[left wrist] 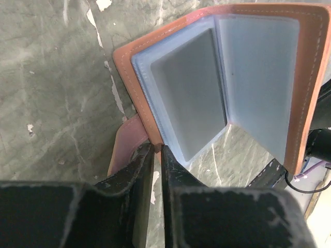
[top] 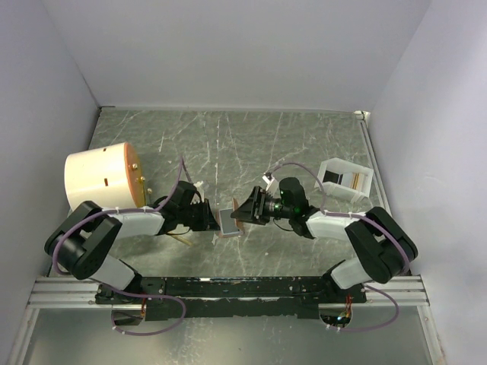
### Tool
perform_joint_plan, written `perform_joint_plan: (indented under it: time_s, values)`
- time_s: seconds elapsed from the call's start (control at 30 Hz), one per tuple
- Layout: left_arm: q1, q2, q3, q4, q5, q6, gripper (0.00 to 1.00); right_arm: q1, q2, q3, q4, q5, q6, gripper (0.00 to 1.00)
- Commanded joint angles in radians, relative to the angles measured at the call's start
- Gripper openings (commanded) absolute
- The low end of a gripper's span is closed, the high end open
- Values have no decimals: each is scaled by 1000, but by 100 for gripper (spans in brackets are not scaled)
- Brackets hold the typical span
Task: Put the credit cards into the card holder
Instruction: Close the card holder at the center of the board.
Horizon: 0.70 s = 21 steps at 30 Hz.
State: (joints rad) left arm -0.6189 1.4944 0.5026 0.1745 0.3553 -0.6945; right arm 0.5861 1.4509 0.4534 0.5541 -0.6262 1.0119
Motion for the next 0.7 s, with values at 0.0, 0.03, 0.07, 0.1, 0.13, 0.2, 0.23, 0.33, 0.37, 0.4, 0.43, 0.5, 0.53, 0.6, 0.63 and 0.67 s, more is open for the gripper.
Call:
perform_joint_plan:
  time_s: [0.0, 0.03, 0.07, 0.1, 0.13, 0.2, 0.23, 0.33, 0.37, 0.4, 0.43, 0.5, 0.53, 0.6, 0.63, 0.67]
  values:
    - [-10, -32, 23, -11, 3, -13, 25, 4, 23, 33, -2, 2, -23, 55]
    - [-9, -51, 26, -28, -9, -14, 27, 3, 26, 39, -23, 4, -36, 53]
    - [-9, -69, 30, -49, -21, -14, 29, 3, 29, 45, -38, 7, -47, 51]
    - [-9, -90, 36, -72, -37, -14, 30, 3, 32, 47, -52, 12, -58, 48]
    - [-9, -117, 42, -107, -57, -16, 31, 3, 35, 53, -70, 18, -74, 46]
    - [-10, -155, 55, -152, -99, -16, 34, 4, 47, 64, -100, 29, -95, 41]
    - [-10, -172, 58, -169, -114, -18, 35, 4, 56, 69, -109, 29, -102, 40]
    - [-10, -212, 65, -207, -148, -20, 36, 10, 90, 86, -100, 10, -105, 37]
    - [-10, -221, 68, -221, -162, -20, 36, 14, 99, 91, -97, 4, -105, 37]
    - [-9, -230, 71, -237, -177, -19, 37, 18, 107, 98, -101, 5, -109, 37]
    - [-7, -237, 75, -254, -194, -18, 37, 26, 113, 106, -108, 11, -112, 39]
    - [-8, -254, 81, -288, -230, -14, 39, 38, 124, 125, -128, 27, -128, 42]
    - [-8, -264, 83, -303, -246, -13, 40, 43, 129, 134, -142, 35, -141, 43]
    - [-8, -283, 86, -326, -276, -13, 41, 51, 142, 148, -171, 54, -164, 42]
    - [-7, -290, 86, -335, -287, -15, 41, 55, 148, 157, -192, 67, -175, 41]
    - [-6, -297, 88, -343, -297, -15, 41, 58, 154, 170, -223, 81, -189, 39]
